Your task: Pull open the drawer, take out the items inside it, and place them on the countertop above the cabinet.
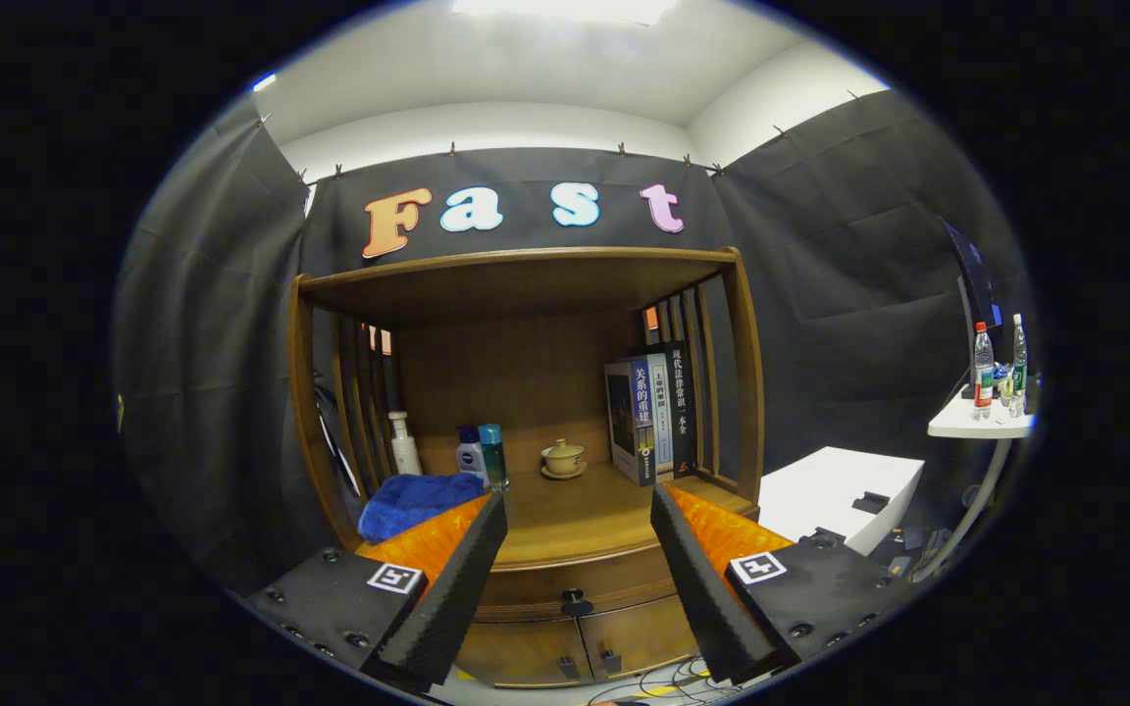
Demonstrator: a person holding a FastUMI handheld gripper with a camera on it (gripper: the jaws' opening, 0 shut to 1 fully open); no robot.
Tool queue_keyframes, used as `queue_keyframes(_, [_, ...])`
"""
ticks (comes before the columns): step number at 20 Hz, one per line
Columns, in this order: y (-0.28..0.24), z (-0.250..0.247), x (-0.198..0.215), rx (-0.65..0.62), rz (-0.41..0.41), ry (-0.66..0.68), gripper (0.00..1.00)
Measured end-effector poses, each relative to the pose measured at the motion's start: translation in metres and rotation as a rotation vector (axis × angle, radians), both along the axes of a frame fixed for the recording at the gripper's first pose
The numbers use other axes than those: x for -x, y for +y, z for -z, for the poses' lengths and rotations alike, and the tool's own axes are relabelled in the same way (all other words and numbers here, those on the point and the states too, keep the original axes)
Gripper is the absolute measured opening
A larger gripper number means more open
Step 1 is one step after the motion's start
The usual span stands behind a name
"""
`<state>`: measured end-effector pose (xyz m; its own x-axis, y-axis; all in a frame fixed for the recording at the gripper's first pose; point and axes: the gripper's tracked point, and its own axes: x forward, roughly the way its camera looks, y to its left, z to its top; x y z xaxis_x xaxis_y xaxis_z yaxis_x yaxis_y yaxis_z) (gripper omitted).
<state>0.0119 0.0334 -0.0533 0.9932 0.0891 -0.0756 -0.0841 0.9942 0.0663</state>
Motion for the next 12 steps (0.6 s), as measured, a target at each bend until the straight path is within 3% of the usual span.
queue_keyframes(12, [0.007,0.077,-0.028,0.007,-0.055,-0.005,0.98])
